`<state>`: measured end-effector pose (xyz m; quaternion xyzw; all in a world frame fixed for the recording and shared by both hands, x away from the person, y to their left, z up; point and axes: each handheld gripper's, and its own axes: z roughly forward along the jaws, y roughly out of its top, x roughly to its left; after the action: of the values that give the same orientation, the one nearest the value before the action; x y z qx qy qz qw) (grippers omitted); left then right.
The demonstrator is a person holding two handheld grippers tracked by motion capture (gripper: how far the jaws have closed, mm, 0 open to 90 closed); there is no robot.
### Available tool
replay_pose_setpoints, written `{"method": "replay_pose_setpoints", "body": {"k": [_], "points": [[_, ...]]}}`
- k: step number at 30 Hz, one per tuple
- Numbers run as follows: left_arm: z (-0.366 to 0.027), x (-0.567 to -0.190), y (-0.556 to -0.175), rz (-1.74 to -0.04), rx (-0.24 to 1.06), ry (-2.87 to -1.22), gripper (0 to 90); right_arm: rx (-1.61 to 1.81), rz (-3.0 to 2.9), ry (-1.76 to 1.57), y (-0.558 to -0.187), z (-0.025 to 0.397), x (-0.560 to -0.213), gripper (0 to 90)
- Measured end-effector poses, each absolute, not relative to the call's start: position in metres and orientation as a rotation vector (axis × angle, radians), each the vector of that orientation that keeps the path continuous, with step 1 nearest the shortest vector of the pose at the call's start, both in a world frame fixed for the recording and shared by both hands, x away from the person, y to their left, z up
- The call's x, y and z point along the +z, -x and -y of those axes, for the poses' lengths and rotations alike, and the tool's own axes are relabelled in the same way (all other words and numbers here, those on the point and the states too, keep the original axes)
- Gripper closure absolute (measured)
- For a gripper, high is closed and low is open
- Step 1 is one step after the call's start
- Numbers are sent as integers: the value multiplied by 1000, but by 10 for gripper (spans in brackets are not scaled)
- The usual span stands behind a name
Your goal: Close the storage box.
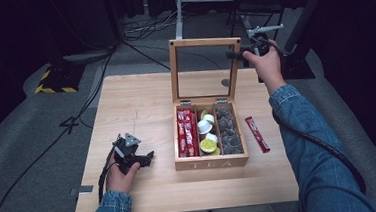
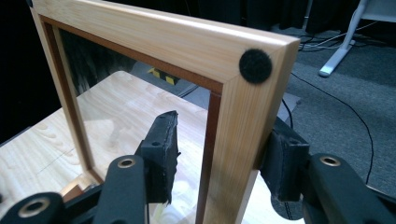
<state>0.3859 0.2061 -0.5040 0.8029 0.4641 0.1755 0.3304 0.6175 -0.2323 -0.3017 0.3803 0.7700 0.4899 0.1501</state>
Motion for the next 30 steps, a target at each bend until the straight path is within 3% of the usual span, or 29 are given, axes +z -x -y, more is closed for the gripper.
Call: {"method": "replay_pose_setpoints", "body": {"k": [21, 30], "points": [[-206, -504, -386, -1212, 462, -2103, 154, 1472, -2240, -1005, -558, 244, -282, 540], [-206, -504, -386, -1211, 463, -2104, 155, 1458, -2273, -995, -538, 244, -281, 510]]}}
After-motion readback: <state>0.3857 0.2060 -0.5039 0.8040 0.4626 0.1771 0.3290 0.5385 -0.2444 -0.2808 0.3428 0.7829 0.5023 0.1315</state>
